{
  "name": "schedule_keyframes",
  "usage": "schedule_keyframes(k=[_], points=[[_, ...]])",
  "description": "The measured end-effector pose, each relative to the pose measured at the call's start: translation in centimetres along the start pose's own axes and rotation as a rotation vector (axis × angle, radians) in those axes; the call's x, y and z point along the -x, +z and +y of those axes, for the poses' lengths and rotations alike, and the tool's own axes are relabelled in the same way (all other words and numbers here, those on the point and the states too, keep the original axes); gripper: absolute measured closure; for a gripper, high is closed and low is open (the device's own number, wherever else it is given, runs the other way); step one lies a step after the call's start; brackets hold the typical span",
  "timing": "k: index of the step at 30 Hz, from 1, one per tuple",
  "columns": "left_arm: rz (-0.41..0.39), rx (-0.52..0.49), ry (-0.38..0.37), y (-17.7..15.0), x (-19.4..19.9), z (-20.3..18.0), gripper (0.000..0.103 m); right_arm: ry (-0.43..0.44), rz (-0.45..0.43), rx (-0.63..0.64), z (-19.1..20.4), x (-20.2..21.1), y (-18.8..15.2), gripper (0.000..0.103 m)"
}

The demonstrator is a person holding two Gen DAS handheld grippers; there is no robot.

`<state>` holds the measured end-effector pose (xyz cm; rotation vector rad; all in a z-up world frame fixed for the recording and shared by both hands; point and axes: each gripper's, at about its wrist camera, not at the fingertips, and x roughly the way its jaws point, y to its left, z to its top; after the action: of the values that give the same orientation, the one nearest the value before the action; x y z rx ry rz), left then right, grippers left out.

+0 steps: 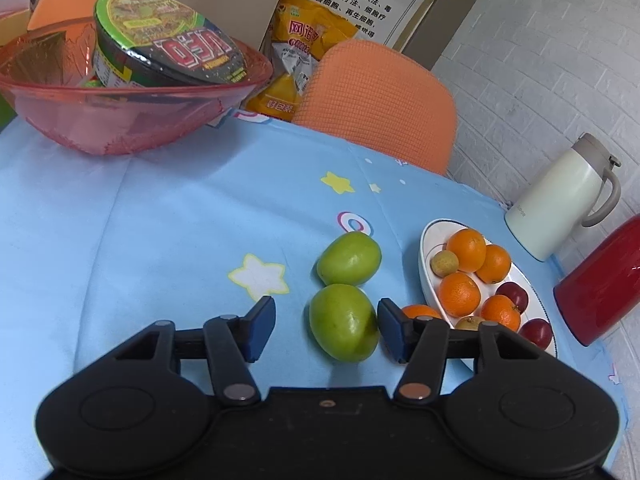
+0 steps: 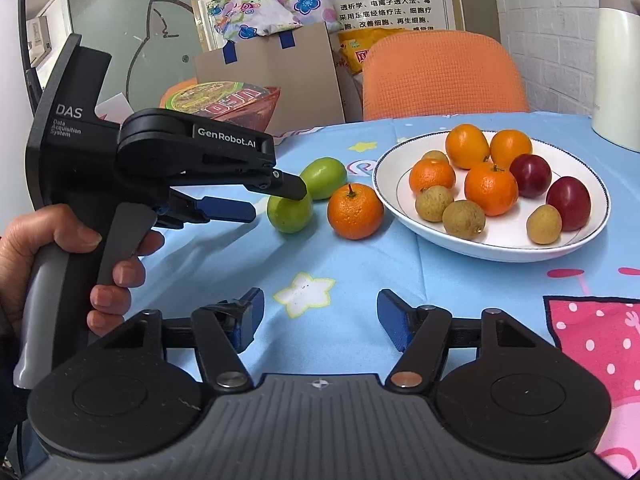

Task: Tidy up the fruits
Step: 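Grasp a green jujube with the left tool, then carry the green jujube toward the white plate with the left tool while the right tool closes beneath it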

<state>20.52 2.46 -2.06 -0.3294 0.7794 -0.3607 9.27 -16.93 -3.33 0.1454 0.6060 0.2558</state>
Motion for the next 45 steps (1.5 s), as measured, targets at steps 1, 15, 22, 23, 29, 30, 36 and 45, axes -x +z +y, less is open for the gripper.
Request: schedule_keyframes(k=[1,15,22,23,29,30,36,45], points=[[0.002,0.003,-0.007,0.0,0.0,0.1,0.0,-0.004,0.001,0.003,0.0,-0.1,0.1,0.0],[0.045,-0.048,-0.034,-0.5,0.6,-0.9,0.0,-0.008,0.009,0.012,0.2,-0.3,0.1,0.013],[0.066,-0.077,-0.053,-3.0,3.8,-1.8,0.0,0.013,0.009,0.026,1.0,0.7,-0.4,0.014],[0.068,-0.086,-0.06,-3.3,4.1,-2.1,0.0,0.014,0.008,0.03,1.2,0.9,-0.5,0.014],[0.069,-0.078,-0.074,-4.9,5.5,-2.3,0.0,0.019,0.0,0.051,1.7,2.0,-0.8,0.014],[0.068,-0.079,-0.073,-5.1,5.7,-2.3,0.0,0.017,0.002,0.056,1.7,2.1,-0.8,0.014],[0.064,-0.075,-0.068,-5.3,6.0,-2.1,0.0,0.025,0.013,0.062,2.1,2.1,-1.1,0.014],[0.051,-0.069,-0.073,-4.6,5.8,-2.1,0.0,0.02,0.002,0.079,2.7,1.4,-0.2,0.014]])
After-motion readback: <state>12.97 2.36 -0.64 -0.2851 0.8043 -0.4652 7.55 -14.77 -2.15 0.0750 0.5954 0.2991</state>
